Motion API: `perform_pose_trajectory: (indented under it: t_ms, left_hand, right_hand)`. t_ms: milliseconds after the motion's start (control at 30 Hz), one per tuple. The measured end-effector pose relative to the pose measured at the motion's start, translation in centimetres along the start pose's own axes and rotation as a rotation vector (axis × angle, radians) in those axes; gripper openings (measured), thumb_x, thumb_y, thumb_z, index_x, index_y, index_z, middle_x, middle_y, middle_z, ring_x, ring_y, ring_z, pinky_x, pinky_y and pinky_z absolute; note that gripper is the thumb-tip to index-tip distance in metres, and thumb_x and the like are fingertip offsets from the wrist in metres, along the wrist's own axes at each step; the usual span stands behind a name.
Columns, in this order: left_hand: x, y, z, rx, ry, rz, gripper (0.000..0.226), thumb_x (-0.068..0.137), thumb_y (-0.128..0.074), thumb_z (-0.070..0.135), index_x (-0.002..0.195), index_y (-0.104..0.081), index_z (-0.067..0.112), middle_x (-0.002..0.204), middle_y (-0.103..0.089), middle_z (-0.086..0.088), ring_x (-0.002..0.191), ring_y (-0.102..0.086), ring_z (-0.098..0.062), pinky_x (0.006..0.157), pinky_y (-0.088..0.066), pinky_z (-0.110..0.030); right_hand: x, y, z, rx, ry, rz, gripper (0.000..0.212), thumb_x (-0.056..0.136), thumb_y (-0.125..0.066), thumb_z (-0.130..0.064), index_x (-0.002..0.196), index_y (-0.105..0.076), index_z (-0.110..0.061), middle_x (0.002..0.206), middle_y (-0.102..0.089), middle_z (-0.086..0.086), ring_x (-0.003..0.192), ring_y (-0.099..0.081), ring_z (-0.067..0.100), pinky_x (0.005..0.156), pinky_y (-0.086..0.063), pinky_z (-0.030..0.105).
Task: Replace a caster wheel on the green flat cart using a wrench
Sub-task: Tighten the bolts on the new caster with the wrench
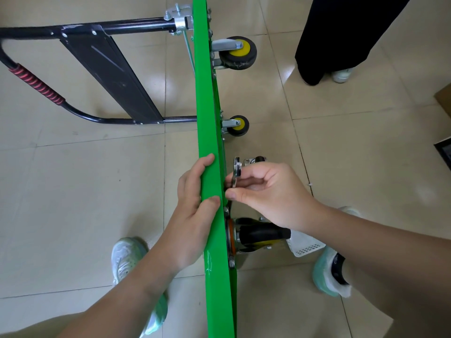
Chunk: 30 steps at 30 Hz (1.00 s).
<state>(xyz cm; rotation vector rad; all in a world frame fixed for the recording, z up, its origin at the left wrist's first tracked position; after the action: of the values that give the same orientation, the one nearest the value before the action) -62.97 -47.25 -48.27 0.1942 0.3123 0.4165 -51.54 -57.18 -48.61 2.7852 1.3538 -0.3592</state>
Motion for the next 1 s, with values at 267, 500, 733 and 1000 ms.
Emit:
perform_pose_trajectory:
  t_ms: [267,500,733,1000]
  left_hand:
    - [-0.2,0.2,0.0,0.013,-0.011,0.013,0.065,0.086,-0.042,0.037,0.139,-0.029,0.072,0.144,-0.03,0.036,0.141,-0.032,0.011,0.122,-0.03,-0.031]
    - [-0.1,0.1,0.1,0.037,-0.006,-0.001,0.068,0.087,-0.042,0.029,0.14,-0.028,0.069,0.14,-0.028,0.043,0.139,-0.031,0.015,0.121,-0.03,-0.024]
    - [0.2,0.1,-0.2,0.015,-0.004,-0.038,0.068,0.087,-0.043,0.029,0.138,-0.028,0.072,0.144,-0.029,0.033,0.138,-0.036,0.008,0.11,-0.036,-0.018]
    - [0.2,0.2,-0.2,0.019,-0.017,-0.029,0.066,0.088,-0.042,0.027,0.143,-0.026,0.059,0.148,-0.029,0.027,0.135,-0.031,0.018,0.103,-0.028,-0.001]
  right_hand:
    - [1.8,-0.1,1.0,0.025,-0.04,0.043,0.026,0.077,-0.08,0.003,0.093,-0.074,-0.017,0.084,-0.078,0.002,0.08,-0.075,0.015,0.078,-0.059,0.028]
    - [5.0,1.2,3.9,0.011,-0.195,0.091,0.011,0.087,-0.076,-0.008,0.096,-0.075,-0.013,0.085,-0.078,0.005,0.078,-0.076,0.019,0.072,-0.062,0.032]
    - [5.8,1.2,8.3,0.061,-0.462,0.088,0.026,0.092,-0.07,-0.012,0.112,-0.068,0.005,0.093,-0.074,0.016,0.067,-0.073,0.022,0.064,-0.062,0.029]
    - [6.2,2.9,3.3,0.134,-0.288,0.165,0.005,0.09,-0.071,-0.005,0.093,-0.073,-0.008,0.081,-0.076,0.009,0.074,-0.074,0.028,0.069,-0.062,0.035]
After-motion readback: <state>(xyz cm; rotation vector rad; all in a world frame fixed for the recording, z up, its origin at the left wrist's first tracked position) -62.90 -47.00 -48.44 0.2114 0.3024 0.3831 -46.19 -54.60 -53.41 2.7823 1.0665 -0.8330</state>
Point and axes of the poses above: each hand's wrist, its own x-axis towards the middle knuckle, its own y-axis out of the back of the hand, z = x × y, the point moved 8 cm from there along x, towards the middle knuckle
